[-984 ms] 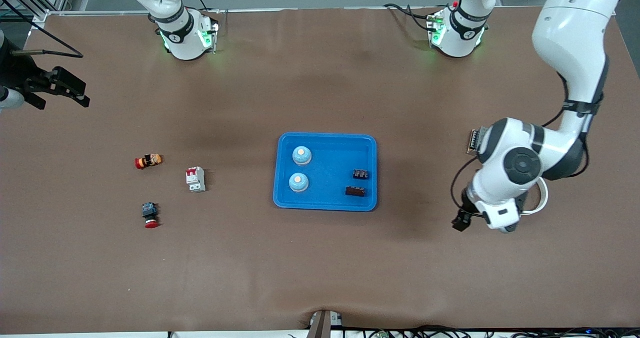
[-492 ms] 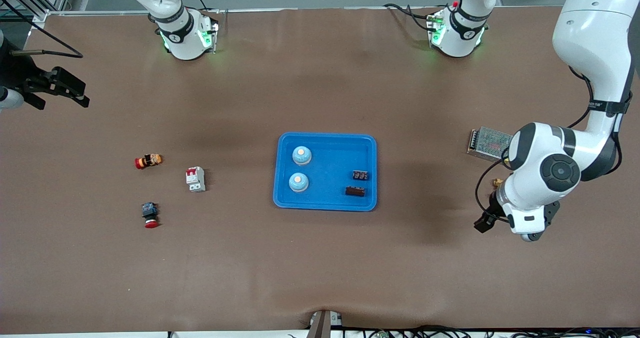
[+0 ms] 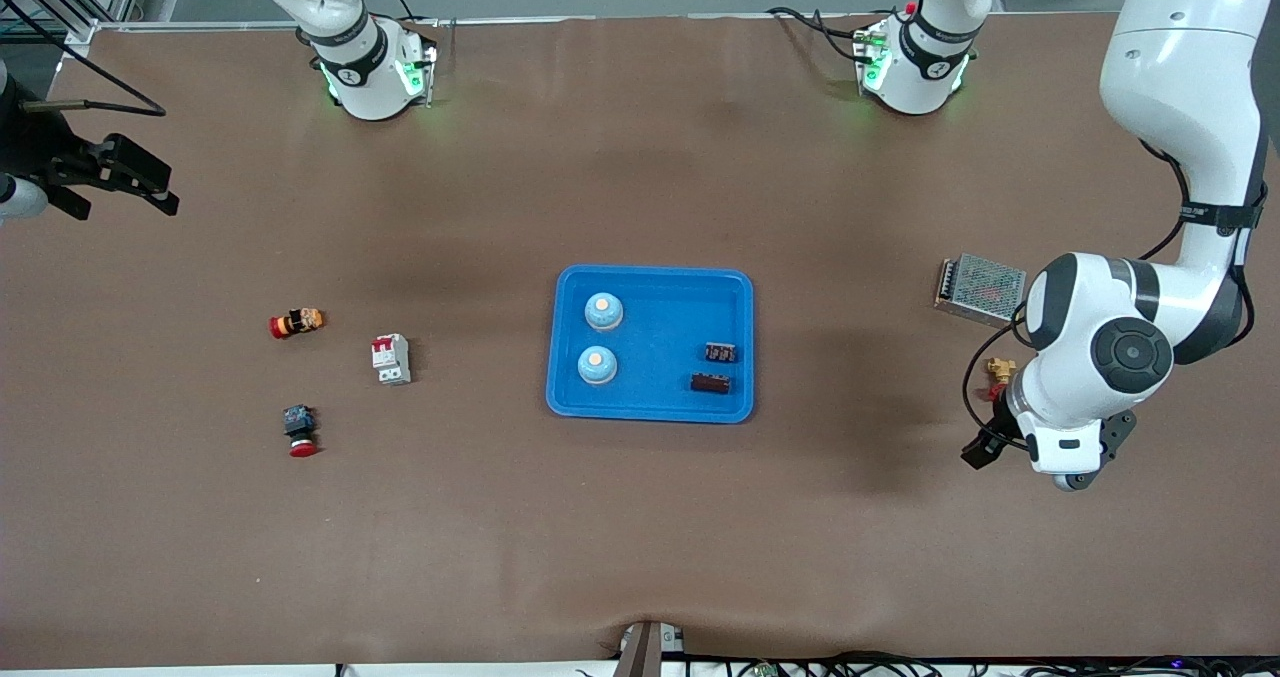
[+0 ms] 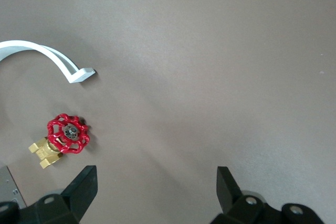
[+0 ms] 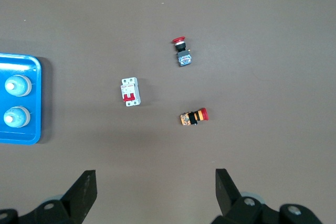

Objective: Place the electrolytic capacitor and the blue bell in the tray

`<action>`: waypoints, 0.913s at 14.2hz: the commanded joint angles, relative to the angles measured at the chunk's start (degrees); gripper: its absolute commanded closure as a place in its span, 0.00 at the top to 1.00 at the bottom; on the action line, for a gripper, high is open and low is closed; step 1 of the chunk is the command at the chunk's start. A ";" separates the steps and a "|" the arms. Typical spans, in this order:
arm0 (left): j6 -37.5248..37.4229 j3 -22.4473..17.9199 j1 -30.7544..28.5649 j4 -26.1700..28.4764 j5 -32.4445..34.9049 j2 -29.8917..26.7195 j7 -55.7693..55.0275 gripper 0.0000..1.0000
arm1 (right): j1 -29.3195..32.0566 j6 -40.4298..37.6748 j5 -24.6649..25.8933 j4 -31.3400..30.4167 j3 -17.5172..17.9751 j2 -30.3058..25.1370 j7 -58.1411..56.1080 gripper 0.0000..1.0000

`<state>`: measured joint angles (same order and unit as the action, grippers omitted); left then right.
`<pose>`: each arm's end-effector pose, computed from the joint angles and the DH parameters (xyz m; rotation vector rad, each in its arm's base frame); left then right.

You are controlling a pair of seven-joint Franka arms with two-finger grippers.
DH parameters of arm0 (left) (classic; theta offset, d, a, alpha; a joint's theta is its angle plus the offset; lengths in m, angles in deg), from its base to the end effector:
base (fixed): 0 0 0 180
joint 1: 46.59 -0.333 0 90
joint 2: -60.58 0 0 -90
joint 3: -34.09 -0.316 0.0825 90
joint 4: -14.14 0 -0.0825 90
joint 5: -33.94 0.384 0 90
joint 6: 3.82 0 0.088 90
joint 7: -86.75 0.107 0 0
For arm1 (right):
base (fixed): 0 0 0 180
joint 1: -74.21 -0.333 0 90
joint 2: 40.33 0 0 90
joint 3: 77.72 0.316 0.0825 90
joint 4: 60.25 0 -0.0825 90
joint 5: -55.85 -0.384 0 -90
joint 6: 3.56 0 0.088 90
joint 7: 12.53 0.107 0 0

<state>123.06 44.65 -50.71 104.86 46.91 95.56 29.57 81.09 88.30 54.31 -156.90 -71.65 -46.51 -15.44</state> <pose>0.6978 -0.0530 0.2881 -2.8549 -1.1849 -0.1087 0.5234 -0.0015 0.6302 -3.1262 -0.0557 -0.0378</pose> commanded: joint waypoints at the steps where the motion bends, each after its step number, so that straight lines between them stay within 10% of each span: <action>1: -3.29 -4.31 2.71 -1.59 -6.45 -2.62 5.83 1.00 | 1.11 -0.81 -0.22 1.47 0.70 0.82 0.00 1.00; 13: -37.74 -14.86 7.72 -7.31 -15.44 -18.62 30.07 1.00 | 1.11 -0.81 -0.22 1.47 0.70 0.82 0.09 1.00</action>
<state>89.08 32.53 -44.43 97.07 32.53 80.13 53.92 81.10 88.30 54.31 -156.85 -71.65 -46.41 -15.44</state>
